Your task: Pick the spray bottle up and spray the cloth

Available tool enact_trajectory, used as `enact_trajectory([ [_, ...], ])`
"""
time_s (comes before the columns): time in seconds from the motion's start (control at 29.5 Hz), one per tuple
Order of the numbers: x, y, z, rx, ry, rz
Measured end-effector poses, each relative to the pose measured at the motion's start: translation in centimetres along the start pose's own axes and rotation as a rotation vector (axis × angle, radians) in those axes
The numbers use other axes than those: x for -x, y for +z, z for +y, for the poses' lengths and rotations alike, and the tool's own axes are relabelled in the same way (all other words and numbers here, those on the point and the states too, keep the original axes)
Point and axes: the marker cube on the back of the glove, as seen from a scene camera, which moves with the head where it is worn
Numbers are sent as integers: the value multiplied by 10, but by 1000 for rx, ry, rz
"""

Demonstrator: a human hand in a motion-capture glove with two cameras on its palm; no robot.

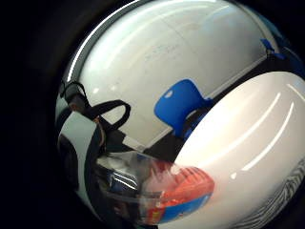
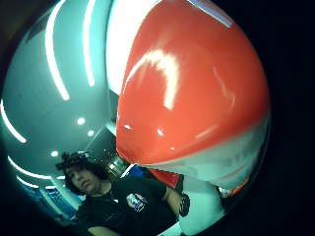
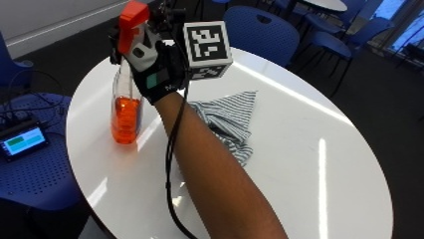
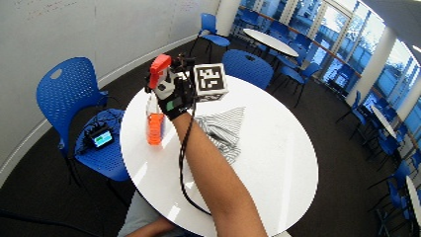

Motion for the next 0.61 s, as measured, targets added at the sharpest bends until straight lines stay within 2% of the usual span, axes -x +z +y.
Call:
enact_trajectory([
  [0.61, -10, -9, 11, 3, 23, 0],
])
